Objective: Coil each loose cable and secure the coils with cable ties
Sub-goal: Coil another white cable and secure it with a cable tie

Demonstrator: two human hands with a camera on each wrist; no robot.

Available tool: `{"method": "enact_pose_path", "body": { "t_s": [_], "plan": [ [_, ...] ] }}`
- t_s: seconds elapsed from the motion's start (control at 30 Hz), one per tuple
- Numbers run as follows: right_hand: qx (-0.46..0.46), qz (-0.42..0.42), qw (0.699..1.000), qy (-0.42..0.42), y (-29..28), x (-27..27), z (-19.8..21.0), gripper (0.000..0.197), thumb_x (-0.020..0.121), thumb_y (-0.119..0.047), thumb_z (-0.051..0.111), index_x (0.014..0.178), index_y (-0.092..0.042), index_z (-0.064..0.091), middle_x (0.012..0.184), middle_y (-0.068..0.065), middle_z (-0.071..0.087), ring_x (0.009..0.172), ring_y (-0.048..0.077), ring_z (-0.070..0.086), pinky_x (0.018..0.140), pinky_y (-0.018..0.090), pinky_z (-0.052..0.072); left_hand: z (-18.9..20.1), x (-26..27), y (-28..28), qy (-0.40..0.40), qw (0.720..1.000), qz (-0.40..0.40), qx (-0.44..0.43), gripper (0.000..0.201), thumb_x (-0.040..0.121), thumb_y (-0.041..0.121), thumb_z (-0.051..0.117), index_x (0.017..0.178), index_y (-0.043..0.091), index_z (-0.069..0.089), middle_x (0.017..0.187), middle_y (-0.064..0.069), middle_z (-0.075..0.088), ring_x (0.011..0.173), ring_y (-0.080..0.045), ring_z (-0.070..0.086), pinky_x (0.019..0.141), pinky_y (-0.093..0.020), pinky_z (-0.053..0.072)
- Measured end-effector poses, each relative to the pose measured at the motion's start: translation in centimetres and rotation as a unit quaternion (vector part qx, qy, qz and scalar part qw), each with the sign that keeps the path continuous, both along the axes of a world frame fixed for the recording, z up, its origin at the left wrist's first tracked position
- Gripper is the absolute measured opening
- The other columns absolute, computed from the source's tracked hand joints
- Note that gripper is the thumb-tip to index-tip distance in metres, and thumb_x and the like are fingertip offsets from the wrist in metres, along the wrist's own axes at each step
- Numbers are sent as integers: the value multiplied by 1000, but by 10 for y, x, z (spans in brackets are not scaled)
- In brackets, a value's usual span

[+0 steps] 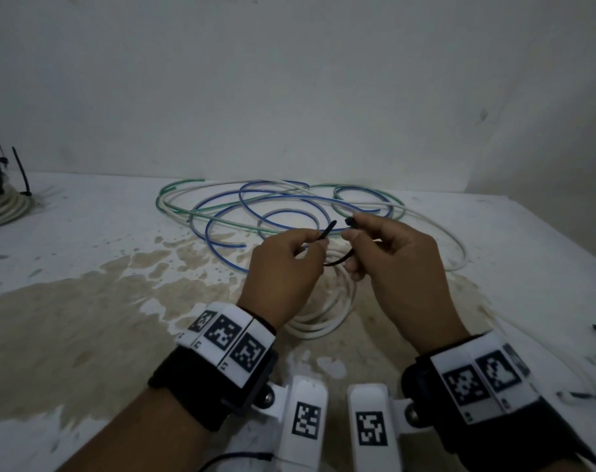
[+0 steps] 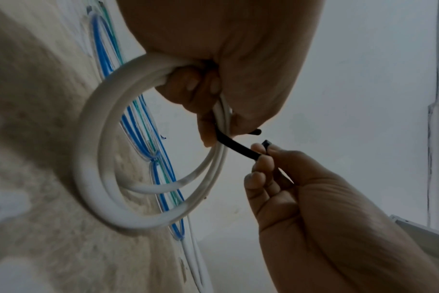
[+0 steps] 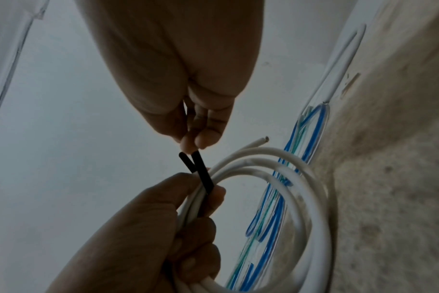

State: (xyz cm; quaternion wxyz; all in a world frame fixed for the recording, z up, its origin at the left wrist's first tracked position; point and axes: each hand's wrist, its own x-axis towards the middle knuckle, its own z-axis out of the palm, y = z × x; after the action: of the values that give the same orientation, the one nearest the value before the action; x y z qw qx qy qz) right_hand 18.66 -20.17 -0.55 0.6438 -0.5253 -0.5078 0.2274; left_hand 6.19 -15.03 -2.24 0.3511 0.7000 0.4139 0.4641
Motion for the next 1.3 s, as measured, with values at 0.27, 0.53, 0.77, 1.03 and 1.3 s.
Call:
{"method": "enact_pose_path", "body": {
  "t_s": [0.27,0.53,0.77,1.03,1.3],
  "plan": [
    [18,-1,1000,-24,-1,1,-2,19,89,-6,62,98,-20,69,51,-7,62,46,4,55,53,14,45,1,1,-2,12,1000,1,28,18,92,19,59,96,19,76,67,11,67,70,-7,64,69,-20,47],
    [8,-1,998,-59,0,3,-3,20,86,-10,66,91,-29,70,57,-17,64,51,-1,57,55,14,44,0,0,-2,3,1000,-4,29,18,91,16,59,95,20,77,69,9,69,67,-5,64,67,-17,48],
    [-26,44,999,-10,-3,6,4,18,85,-6,65,91,-23,66,54,-5,63,49,6,55,51,20,45,-2,1,-2,15,998,-12,56,20,90,14,60,99,21,77,86,5,75,77,-7,67,78,-28,53],
    [-74,96,993,-3,-10,8,5,10,84,-5,67,83,-16,67,59,7,62,49,12,52,45,22,41,1,0,-9,12,994,-44,104,30,84,28,53,103,18,76,81,3,74,73,-1,62,72,-20,49],
    [-7,64,998,-4,-12,4,12,14,84,3,62,85,-11,67,55,-6,63,47,0,55,49,9,41,-1,4,-6,39,995,-31,92,32,82,36,50,92,19,75,85,8,72,82,-2,64,77,-20,49]
  ]
}}
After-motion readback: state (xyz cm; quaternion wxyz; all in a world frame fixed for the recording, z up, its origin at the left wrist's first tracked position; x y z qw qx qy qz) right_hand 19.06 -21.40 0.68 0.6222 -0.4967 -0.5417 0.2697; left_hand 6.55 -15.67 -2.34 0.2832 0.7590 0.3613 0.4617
